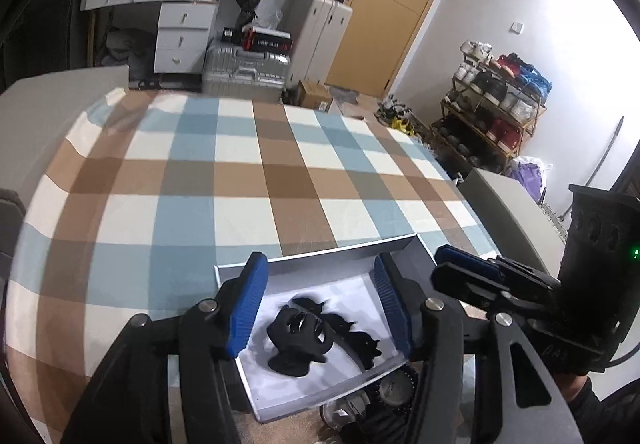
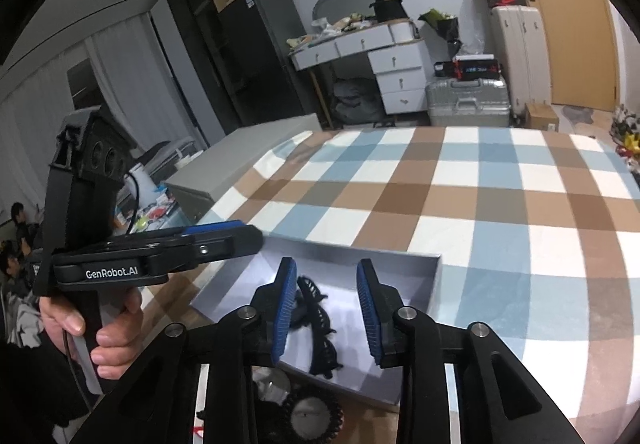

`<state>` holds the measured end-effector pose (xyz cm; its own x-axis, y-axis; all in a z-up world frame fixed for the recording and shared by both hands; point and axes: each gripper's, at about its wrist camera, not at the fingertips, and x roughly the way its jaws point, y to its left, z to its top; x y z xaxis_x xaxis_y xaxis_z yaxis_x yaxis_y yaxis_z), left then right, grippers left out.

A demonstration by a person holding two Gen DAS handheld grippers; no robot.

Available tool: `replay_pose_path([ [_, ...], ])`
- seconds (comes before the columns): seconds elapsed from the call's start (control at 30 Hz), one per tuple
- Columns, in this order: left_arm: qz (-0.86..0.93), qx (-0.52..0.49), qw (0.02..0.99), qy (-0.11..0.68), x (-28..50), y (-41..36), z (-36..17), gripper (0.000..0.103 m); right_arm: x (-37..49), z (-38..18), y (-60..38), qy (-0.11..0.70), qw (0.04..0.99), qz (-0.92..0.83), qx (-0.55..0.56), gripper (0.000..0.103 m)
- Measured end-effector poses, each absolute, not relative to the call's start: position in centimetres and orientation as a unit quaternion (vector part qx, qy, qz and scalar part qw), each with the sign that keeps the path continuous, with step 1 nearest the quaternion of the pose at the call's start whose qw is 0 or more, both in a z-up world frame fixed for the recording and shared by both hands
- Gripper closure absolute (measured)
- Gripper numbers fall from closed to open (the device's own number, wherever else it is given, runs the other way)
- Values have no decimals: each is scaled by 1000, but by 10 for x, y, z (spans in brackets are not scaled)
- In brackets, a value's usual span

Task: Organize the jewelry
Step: 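Carry the black claw clip with the right gripper into the grey box and release, then withdraw the right gripper from the box toward the jewelry pile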

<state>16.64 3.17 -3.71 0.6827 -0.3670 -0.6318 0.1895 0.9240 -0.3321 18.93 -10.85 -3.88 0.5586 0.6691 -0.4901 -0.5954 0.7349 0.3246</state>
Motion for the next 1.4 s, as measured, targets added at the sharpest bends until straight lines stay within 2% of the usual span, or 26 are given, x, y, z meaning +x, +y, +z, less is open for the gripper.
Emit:
replay_pose_path([
  [0.03,-149,-121,911,366,166,33,-36,52,187,-36,-111,299,883,357,63,67],
  [0.17,-133,-129,916,356,158,41,-32,48,175,-24,-121,272,898,336,78,26],
  [0.2,-128,-133,917,352,155,43,-31,44,173,-21,-123,266,901,332,82,23],
  [0.3,-107,-141,923,342,147,48,-29,31,164,-14,-130,255,906,325,98,22],
  [0.37,-96,-135,927,337,144,47,-28,28,160,-12,-132,253,907,321,103,21],
  [0.53,-74,-112,933,333,136,44,-25,23,143,-9,-131,245,911,317,101,9],
  [0.83,-46,-80,944,316,114,41,-19,17,109,-4,-136,220,923,298,102,0],
  [0.97,-43,-69,948,308,104,38,-17,14,96,-5,-135,212,930,284,99,0],
  [1.1,-38,-51,954,294,89,35,-16,3,80,-8,-131,204,938,269,81,0],
  [1.27,-32,-44,958,282,73,37,-18,2,51,-11,-131,172,946,267,67,0],
  [1.4,-38,-56,953,296,64,38,-32,2,38,-19,-130,181,939,284,72,0],
])
